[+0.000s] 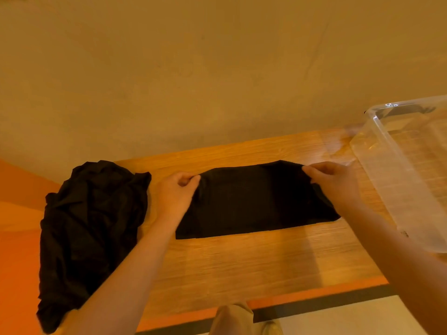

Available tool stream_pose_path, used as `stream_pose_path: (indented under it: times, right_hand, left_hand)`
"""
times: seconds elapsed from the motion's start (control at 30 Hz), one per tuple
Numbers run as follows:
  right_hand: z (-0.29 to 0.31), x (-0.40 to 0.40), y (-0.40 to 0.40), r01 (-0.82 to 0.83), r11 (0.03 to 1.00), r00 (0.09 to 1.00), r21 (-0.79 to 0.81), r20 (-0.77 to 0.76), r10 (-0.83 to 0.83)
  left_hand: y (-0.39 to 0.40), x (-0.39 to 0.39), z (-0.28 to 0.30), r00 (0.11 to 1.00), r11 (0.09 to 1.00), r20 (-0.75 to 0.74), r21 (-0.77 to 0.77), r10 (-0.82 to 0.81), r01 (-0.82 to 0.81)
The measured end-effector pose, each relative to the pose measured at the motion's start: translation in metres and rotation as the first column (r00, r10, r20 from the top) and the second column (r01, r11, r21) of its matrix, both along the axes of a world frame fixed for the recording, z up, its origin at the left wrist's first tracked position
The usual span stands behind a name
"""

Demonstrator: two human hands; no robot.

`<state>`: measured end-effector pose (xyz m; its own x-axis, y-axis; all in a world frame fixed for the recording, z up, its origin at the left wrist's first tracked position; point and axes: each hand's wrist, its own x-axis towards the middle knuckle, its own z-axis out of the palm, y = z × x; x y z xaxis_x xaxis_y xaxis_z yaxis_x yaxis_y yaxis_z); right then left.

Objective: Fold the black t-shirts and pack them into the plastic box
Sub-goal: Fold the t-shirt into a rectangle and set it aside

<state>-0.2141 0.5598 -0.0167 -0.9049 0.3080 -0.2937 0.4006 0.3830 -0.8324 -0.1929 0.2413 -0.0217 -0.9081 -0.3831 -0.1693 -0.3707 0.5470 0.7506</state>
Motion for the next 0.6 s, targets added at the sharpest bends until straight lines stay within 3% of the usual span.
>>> stream_pose_path:
  times: [0.17,0.33,0.6]
  right_hand:
    - [0.008,0.04,-0.057,-0.113,0.987,0.993,-0.113,-0.029,0.11]
    - [0.003,0.069,-0.11,-0.126,0.979,0.988,-0.16,-0.105,0.11]
    - [-0.007,0.085,-0.122,-0.139,0.976,0.977,-0.169,-0.185,0.107]
  left_hand:
    - [0.057,0.035,0.01,0.994,0.982,-0.097,0.182,-0.039,0.057]
    - [0.092,0.053,0.003,0.988,0.962,-0.125,0.248,-0.087,0.116]
    - [0.092,0.071,-0.012,0.999,0.91,-0.053,0.414,-0.001,0.022]
